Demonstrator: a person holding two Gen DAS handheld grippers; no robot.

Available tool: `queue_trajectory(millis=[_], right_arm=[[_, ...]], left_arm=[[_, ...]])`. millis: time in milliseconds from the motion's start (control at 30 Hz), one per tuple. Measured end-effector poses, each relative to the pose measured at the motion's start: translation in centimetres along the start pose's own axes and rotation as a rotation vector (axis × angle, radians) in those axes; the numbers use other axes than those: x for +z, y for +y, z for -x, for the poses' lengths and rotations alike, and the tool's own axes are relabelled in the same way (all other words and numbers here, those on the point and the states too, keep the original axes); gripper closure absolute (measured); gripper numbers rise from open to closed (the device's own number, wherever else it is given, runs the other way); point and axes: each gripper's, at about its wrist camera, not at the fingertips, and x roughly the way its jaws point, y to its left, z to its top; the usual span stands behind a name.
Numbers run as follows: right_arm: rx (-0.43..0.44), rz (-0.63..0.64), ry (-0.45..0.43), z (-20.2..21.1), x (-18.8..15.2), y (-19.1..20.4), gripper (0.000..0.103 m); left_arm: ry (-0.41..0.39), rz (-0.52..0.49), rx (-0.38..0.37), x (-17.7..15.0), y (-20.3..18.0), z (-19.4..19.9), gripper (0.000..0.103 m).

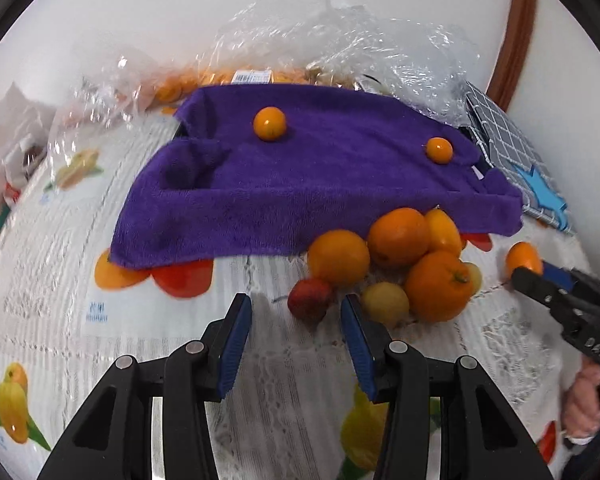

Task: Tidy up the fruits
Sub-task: 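Reach the right gripper to a large mandarin and close on it, then grasp the small red fruit with the left gripper while the right lifts the mandarin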

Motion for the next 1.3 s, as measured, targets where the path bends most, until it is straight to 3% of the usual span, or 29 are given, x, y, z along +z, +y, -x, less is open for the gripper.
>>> queue_trajectory(millis=[133,233,400,533,667,1133,1300], right_arm=[[-0.001,0.021,-0.010,0.1,-0.1,0.5,0.063],[0.002,0.017,-0.006,0.1,-0.1,0.3,0.063],[0.011,0.003,-0.014,0.2,-0.1,0.0,0.063],[0.010,0.001,-0.019,0.3,-0.1,0.0,0.063],[0.006,0.000,-0.027,0.4,-0.2,0.0,0.063],[0.017,-0.022,-0.071,1.2,-0.2,-0.4,0.063],[0.079,-0.069,-0.065,1.7,0.3,-0.8,0.063]], left_arm=[[-0.005,-0.009,-0.021,0.2,-0.2,-0.4,0.059],[-0.011,0.009,-0.064,0.1,0.3,-0.3,0.075],[-0.025,0.052,-0.171,-0.7,0.8,0.4,0.078],[-0.108,0.095,-0.208,-1.1,1.7,1.9,0.078],[-0.182,0.112,-0.210,-1.4,2.1,3.3,0.078],[-0.327,0.125,-0.171,-1.4,2.7,5.9,0.078],[-0.326,0.133,-0.185,-0.8,2.9,5.9,0.078]])
